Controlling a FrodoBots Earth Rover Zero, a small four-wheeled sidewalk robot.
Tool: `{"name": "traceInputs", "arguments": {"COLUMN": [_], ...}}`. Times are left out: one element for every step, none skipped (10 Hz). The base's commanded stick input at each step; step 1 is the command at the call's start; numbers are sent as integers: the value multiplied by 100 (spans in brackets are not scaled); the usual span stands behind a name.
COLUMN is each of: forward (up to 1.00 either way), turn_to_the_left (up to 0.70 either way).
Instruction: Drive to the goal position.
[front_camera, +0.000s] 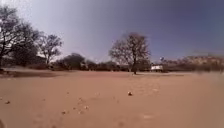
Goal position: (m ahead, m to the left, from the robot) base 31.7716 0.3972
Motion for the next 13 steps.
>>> {"name": "traceInputs", "arguments": {"forward": [100,100,100,100,100,100,100,100,100,100,100,100,100], "turn_to_the_left": [0,4,40,37,0,0,0,0,0,0,0,0,0]}}
